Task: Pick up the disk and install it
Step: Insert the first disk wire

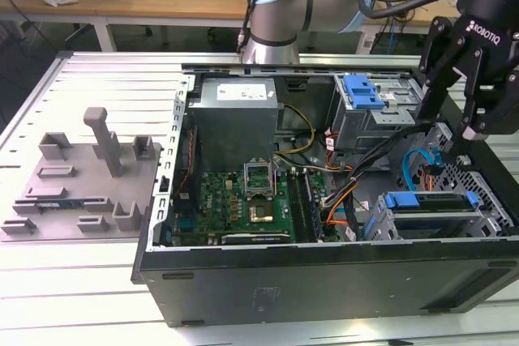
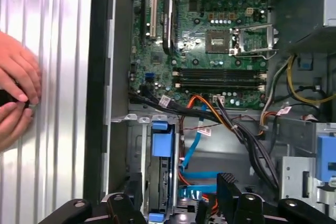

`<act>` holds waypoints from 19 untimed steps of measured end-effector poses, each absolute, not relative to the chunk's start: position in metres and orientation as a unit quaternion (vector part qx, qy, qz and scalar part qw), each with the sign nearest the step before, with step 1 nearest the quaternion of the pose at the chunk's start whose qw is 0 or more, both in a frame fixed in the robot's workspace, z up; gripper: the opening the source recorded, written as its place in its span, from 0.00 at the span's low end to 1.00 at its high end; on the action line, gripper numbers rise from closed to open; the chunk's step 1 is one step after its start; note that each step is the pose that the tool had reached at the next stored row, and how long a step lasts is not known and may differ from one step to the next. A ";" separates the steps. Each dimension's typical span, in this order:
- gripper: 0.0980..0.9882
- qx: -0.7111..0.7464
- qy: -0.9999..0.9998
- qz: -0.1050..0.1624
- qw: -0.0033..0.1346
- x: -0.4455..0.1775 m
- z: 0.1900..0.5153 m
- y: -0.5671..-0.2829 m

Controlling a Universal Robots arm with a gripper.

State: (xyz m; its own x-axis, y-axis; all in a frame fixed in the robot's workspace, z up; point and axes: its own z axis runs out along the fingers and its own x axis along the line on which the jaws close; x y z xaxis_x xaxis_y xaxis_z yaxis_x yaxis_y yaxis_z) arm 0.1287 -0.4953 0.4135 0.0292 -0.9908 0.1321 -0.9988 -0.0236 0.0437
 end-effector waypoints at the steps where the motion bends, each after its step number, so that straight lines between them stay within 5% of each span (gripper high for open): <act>1: 0.64 0.714 -0.696 0.035 0.068 0.130 0.414 -0.495; 9: 0.64 0.708 -0.690 0.073 0.128 0.151 0.413 -0.485; 19: 0.64 0.704 -0.687 0.092 0.157 0.173 0.410 -0.450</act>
State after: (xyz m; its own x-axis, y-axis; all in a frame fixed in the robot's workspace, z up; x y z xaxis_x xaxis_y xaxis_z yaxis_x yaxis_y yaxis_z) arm 0.1735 -0.4498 0.4105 0.0404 -0.9381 0.3441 -0.9955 -0.0081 0.0948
